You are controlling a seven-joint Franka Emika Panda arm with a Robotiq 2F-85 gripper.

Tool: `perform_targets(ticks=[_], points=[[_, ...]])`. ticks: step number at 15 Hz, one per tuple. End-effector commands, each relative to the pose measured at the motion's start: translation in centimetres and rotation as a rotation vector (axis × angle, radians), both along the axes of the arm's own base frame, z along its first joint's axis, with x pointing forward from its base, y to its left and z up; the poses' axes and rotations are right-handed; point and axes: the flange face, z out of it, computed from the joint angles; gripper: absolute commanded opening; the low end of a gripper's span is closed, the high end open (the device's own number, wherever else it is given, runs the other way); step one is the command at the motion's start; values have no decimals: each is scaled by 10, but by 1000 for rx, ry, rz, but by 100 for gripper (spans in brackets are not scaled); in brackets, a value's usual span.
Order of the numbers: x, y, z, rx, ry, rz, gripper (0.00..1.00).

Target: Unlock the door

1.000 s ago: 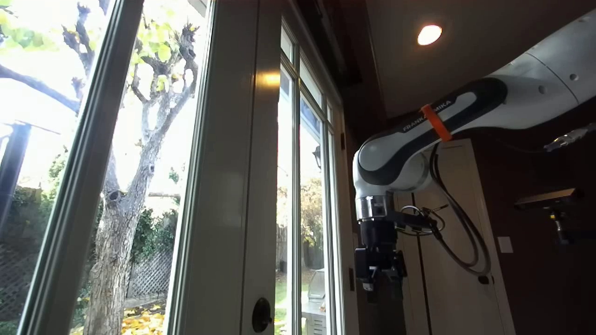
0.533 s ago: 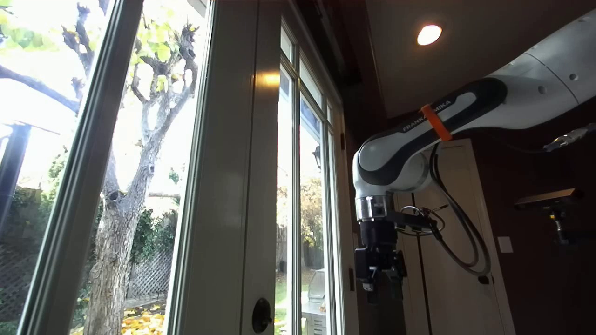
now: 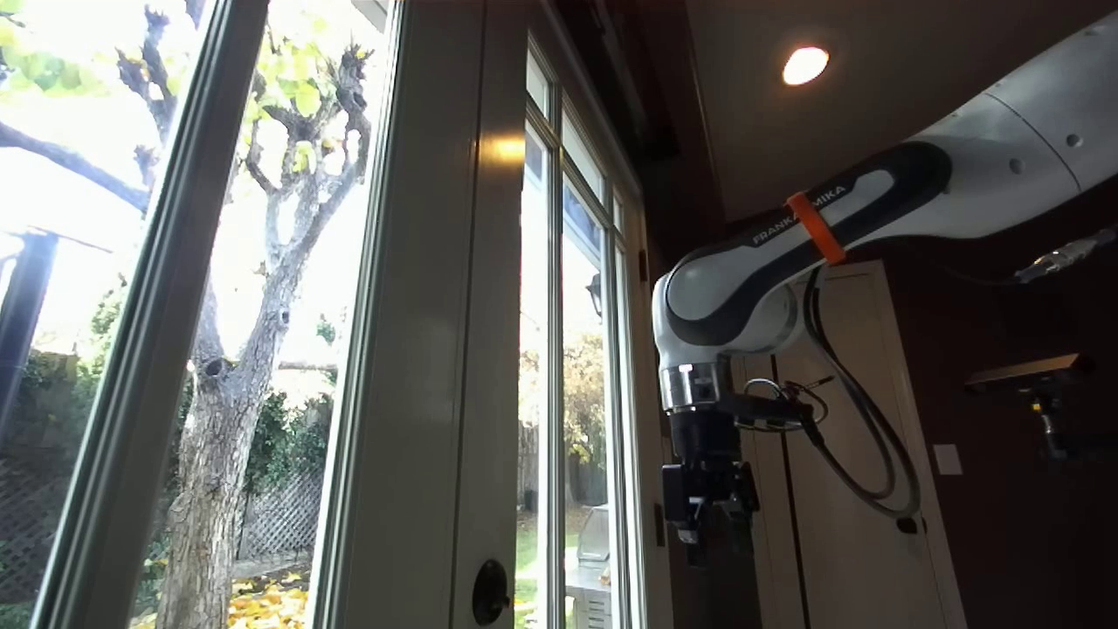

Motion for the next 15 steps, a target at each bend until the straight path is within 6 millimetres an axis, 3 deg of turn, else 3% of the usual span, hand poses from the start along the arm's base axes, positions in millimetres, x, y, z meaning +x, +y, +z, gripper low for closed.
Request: perform_targets(ticks=[1, 4, 7, 9, 12, 13, 15], points=[[20, 55, 32, -187, 6, 39, 100], [35, 118, 52, -332, -39, 103, 100], [37, 168, 48, -494, -105, 118, 100], [30, 178, 37, -604, -115, 179, 100], [20, 169, 29, -708, -123, 303, 100], [25, 176, 30, -642, -113, 232, 100], [24, 173, 27, -677, -110, 266, 100]])
